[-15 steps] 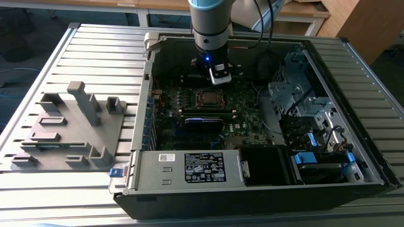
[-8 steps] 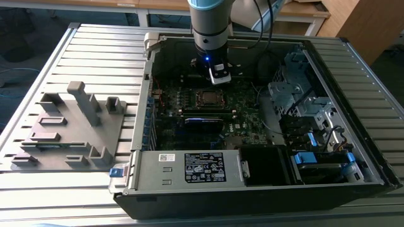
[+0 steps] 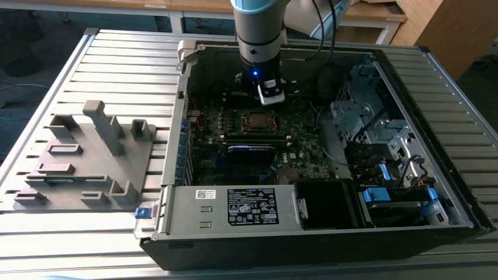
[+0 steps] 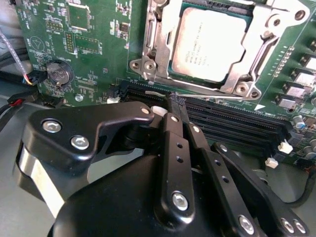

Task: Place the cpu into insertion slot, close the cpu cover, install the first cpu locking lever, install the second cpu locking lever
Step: 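Install the first cpu locking lever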

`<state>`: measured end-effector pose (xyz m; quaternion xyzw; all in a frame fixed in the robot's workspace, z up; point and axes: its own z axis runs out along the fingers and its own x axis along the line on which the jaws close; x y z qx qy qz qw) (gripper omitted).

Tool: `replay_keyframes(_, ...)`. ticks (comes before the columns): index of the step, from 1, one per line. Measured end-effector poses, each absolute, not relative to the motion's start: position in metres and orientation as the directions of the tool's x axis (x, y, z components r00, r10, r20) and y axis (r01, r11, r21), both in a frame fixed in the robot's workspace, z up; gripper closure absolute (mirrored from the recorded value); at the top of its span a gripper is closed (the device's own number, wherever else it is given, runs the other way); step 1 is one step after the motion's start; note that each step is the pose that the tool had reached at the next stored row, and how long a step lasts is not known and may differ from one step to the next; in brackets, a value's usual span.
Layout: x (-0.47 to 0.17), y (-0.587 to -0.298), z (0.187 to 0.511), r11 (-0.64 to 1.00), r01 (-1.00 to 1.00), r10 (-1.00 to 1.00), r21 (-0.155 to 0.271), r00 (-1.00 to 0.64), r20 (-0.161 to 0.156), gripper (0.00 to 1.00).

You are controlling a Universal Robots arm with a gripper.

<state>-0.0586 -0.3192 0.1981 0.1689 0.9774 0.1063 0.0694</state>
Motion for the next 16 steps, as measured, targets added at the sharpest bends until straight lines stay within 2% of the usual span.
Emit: replay_keyframes(16,-0.0581,-0.3269,0.1971,0.925,0.303,0.333,0.231,-0.938,-0.1,0.89)
